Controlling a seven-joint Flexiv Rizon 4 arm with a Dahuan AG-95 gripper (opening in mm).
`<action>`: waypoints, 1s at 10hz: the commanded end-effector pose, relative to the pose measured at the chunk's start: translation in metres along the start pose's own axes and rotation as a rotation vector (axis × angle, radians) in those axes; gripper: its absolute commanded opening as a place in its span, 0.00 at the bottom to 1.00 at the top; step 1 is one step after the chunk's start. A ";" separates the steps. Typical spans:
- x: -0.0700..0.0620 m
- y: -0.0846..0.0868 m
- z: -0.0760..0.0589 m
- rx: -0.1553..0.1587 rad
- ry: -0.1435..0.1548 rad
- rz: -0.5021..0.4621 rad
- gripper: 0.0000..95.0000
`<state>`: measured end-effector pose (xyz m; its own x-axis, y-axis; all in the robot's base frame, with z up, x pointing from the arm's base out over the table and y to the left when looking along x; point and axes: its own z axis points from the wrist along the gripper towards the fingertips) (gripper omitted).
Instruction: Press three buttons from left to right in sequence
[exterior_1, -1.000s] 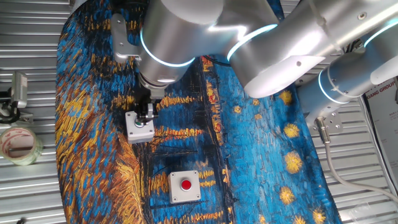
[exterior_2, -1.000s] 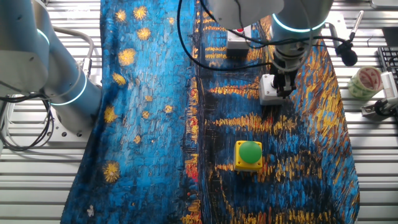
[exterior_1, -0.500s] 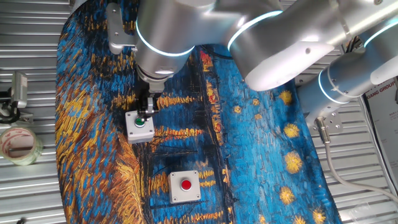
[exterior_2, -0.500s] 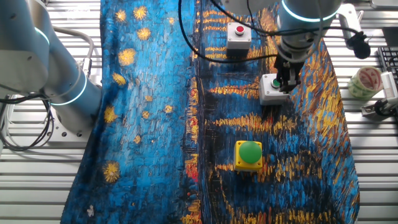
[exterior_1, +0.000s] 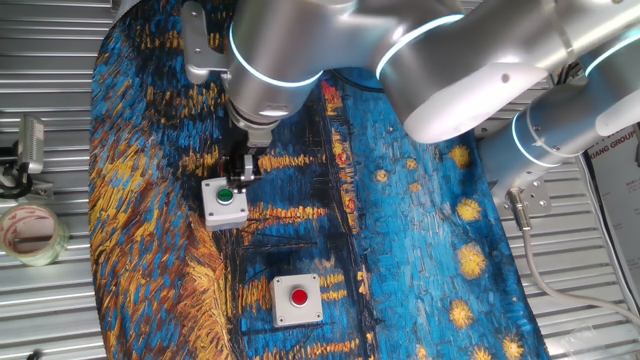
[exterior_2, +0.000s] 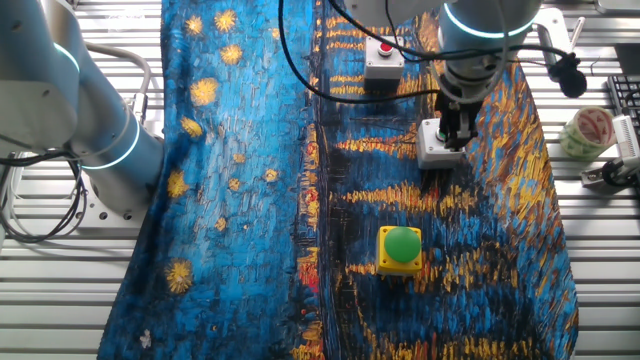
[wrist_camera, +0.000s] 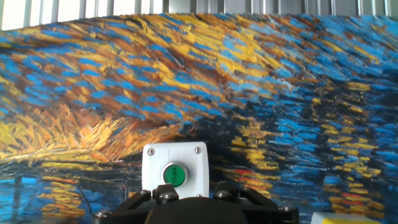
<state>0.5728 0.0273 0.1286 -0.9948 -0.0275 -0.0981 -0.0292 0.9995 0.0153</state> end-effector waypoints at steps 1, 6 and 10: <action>0.003 0.004 0.000 0.001 0.003 0.011 0.40; 0.015 0.001 0.001 -0.003 0.003 0.003 0.40; 0.015 0.001 0.000 -0.005 0.001 0.005 0.40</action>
<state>0.5565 0.0270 0.1272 -0.9951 -0.0225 -0.0958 -0.0245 0.9995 0.0193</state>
